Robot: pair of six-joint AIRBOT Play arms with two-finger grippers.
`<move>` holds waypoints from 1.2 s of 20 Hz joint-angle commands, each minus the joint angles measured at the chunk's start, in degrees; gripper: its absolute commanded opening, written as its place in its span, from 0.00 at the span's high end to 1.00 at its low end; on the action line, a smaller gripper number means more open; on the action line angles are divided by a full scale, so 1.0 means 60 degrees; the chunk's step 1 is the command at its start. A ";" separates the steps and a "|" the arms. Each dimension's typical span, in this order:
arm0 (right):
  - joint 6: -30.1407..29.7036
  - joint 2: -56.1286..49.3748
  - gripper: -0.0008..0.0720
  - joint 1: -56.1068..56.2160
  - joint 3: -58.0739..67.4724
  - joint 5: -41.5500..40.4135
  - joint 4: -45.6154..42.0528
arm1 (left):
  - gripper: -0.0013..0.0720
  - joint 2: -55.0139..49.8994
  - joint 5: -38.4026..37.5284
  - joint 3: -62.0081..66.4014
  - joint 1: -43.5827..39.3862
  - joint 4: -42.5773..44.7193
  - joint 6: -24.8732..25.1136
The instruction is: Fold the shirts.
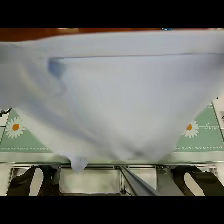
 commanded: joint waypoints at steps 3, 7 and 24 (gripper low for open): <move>-0.0025 -0.2980 0.96 0.0004 -0.1009 -0.1887 0.0419 | 0.96 -0.3173 0.2127 -0.2036 -0.1024 -0.1060 0.1188; -0.0018 -0.6029 0.96 0.0004 -0.0444 -0.2936 0.1690 | 0.96 -0.6448 0.4459 -0.1311 -0.2521 -0.1898 0.1286; 0.0780 -0.7442 0.42 -0.3206 -0.0758 0.0484 0.1297 | 0.29 -0.7876 -0.1796 -0.0619 0.0678 0.0142 0.1763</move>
